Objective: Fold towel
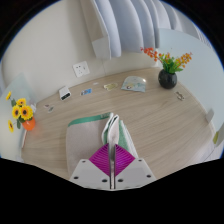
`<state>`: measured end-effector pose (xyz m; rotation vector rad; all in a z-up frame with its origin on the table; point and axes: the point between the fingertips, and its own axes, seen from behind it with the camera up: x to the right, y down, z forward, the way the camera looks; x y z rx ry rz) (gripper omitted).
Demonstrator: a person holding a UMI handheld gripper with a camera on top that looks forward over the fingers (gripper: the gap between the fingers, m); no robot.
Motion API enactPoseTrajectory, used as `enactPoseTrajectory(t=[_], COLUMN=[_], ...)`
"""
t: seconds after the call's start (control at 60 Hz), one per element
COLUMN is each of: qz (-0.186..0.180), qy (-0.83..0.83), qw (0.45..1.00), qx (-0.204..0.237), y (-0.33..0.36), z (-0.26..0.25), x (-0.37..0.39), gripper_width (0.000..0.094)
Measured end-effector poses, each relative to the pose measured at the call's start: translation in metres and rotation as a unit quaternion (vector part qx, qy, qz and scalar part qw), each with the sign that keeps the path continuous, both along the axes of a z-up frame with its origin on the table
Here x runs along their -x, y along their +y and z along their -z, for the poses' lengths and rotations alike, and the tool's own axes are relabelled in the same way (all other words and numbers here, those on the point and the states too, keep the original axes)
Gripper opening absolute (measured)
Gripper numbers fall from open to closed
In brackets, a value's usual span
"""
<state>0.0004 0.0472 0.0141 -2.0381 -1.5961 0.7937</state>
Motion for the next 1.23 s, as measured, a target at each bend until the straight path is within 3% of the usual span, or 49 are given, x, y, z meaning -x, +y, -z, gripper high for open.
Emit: enactPoseTrajectory(t=[0.1,0.183,0.217,0.317,0.367,0.45,0.75,1.033,1.233], qz=[-0.023,-0.038,-0.040,-0.042,-0.047,-0.058,-0.094,-0.087,-0.101], qy=[0.012,0.017,0.018,0.018,0.013,0.009,0.009,0.036,0.039], qw=[0.999,0.998,0.998,0.994,0.994,0.993,0.986,0.987,0.987], qx=[-0.033,-0.047,-0.054,-0.096,-0.101,-0.103,-0.141,-0.130,-0.118], y=[0.001,-0.002,0.000,0.012,0.011,0.014,0.019,0.018,0.015], z=[0.000,-0.005,-0.009,-0.028,-0.040,-0.072,-0.190,-0.207,-0.200], x=[0.000,0.000,-0.001,-0.010,-0.020,-0.044,-0.160,-0.169,-0.169], gripper_width=[0.0060,0.0194,0.0330,0.0869,0.0820,0.0855,0.0848,0.0853,0.0853])
